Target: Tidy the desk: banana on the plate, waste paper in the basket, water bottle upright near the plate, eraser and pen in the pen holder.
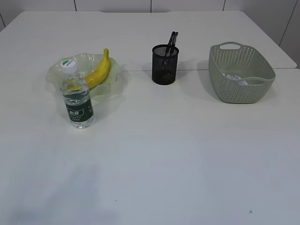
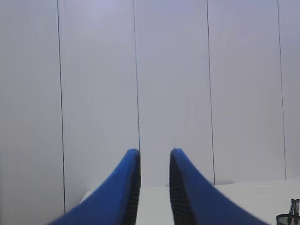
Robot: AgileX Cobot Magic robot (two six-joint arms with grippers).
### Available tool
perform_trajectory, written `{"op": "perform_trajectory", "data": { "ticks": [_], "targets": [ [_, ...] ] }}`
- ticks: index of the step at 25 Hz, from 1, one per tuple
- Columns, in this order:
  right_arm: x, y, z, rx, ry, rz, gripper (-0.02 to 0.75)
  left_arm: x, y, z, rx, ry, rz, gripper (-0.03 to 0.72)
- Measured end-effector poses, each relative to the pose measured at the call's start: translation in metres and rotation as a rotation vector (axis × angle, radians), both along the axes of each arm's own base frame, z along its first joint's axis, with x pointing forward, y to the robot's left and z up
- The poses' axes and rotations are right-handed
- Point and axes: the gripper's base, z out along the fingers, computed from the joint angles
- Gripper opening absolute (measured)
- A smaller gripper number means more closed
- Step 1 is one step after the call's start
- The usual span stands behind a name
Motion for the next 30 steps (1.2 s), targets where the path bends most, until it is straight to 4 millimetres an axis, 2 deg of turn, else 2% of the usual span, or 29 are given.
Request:
{"op": "perform_trajectory", "data": {
  "ticks": [19,30],
  "targets": [
    [0.0,0.0,0.0,0.0,0.0,0.0,-0.011,0.003,-0.019,-0.011,0.147,0.096,-0.169,0.143],
    [0.0,0.0,0.0,0.0,0.0,0.0,-0.011,0.004,-0.021,-0.015,0.167,0.135,-0.181,0.143]
  ]
}}
